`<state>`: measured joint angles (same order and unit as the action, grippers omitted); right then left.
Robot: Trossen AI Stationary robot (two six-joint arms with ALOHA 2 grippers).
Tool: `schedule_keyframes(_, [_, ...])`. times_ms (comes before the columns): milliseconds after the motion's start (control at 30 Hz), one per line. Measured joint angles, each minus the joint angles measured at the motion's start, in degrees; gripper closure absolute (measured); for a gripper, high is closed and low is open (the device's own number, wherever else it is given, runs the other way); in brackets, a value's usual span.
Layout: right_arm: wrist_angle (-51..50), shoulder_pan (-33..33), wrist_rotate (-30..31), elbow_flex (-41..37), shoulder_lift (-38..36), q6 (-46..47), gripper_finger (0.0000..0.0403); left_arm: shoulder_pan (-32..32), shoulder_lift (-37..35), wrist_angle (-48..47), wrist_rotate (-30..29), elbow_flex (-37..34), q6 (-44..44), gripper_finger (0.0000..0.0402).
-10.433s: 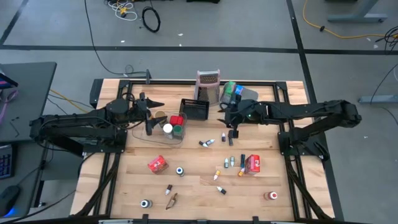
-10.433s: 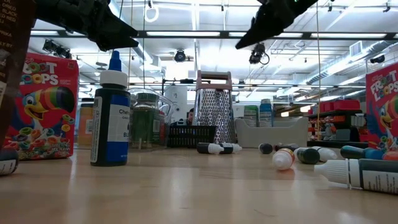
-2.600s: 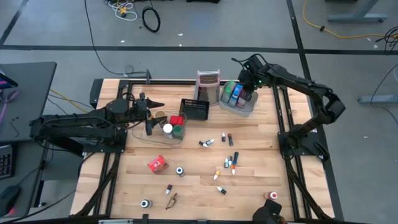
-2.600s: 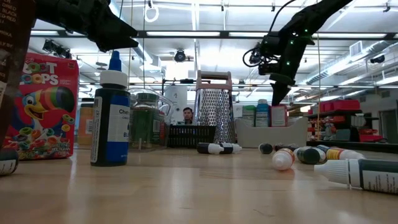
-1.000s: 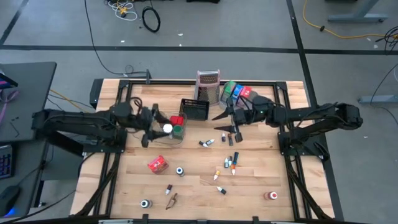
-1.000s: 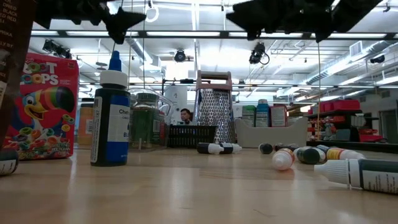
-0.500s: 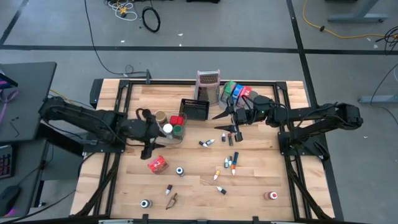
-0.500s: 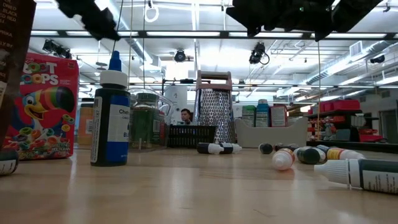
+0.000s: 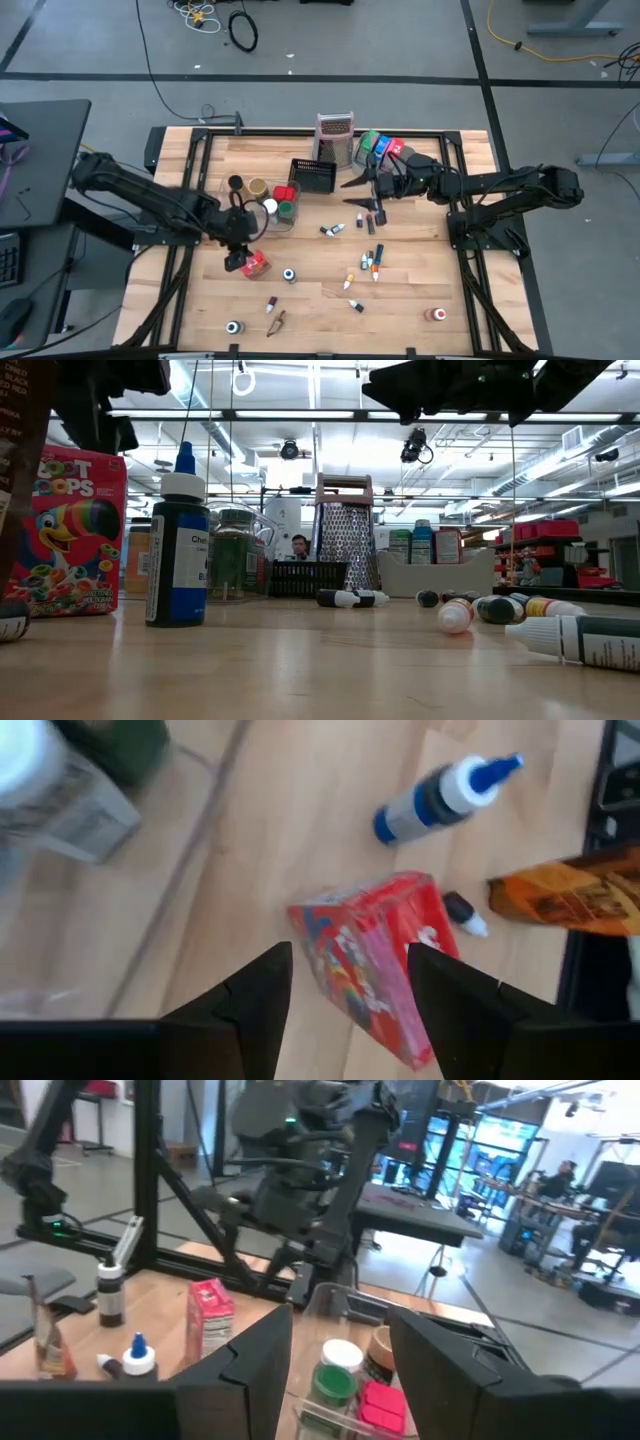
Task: Pick & Place Kitchen Items
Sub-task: Put the red cereal box into the gray bin
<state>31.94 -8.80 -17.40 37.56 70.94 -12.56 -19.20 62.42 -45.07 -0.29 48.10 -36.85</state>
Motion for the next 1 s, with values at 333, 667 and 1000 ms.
schedule_keyframes(333, [-0.4,0.0,2.0,0.0,0.0,0.0,0.0223,-0.5,5.5,0.1,1.5,0.1,-0.5,0.0194])
schedule_keyframes(667, [-0.8,0.0,2.0,0.0,0.0,0.0,0.0223,-0.5,6.0,0.0,2.4,0.2,5.7,0.0319])
schedule_keyframes(1000, [-0.7,0.0,7.3,0.0,0.0,-2.3,0.0223,-0.5,6.2,-5.2,-2.0,6.8,16.6,0.0392])
